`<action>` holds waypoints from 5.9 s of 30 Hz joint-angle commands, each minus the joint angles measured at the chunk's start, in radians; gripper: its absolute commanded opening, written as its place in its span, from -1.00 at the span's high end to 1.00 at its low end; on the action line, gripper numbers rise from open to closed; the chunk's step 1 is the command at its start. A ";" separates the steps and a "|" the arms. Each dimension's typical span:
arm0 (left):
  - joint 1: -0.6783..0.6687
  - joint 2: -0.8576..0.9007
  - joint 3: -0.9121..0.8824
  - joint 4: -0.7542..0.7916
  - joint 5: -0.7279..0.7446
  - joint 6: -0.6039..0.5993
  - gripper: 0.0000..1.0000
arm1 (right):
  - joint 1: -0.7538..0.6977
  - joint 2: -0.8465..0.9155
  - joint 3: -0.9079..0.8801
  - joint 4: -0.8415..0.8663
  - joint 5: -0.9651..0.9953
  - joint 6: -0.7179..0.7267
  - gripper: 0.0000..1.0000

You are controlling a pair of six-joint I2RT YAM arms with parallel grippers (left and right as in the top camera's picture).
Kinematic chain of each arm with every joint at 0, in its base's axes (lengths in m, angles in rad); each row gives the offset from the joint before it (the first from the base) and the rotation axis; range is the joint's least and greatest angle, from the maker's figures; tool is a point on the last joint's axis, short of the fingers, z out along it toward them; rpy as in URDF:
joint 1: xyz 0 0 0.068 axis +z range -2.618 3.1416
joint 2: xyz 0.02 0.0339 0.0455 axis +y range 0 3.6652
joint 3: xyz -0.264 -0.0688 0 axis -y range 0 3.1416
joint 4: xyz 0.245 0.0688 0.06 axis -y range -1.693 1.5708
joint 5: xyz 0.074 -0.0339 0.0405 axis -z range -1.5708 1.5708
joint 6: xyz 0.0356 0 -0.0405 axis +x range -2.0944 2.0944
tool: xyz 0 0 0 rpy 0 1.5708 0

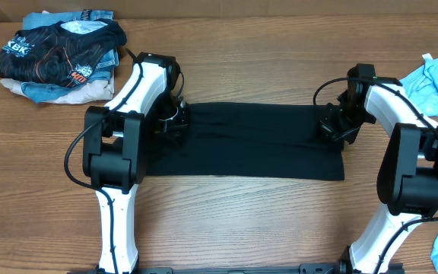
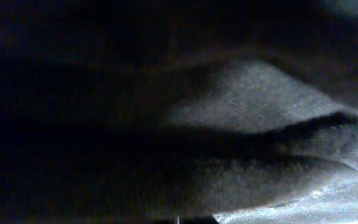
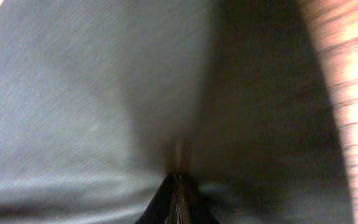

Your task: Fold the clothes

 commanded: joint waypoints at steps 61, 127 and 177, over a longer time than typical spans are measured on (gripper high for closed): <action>0.067 -0.091 0.307 -0.254 -0.371 -0.154 -1.00 | -0.147 -0.002 0.019 -0.178 -0.039 -0.301 -0.99; 0.066 -0.091 0.307 -0.216 -0.358 -0.159 -1.00 | -0.055 -0.042 0.233 -0.375 0.225 -0.085 0.92; 0.066 -0.091 0.307 -0.183 -0.318 -0.162 -1.00 | 0.430 -0.046 0.283 -0.326 0.167 0.045 0.55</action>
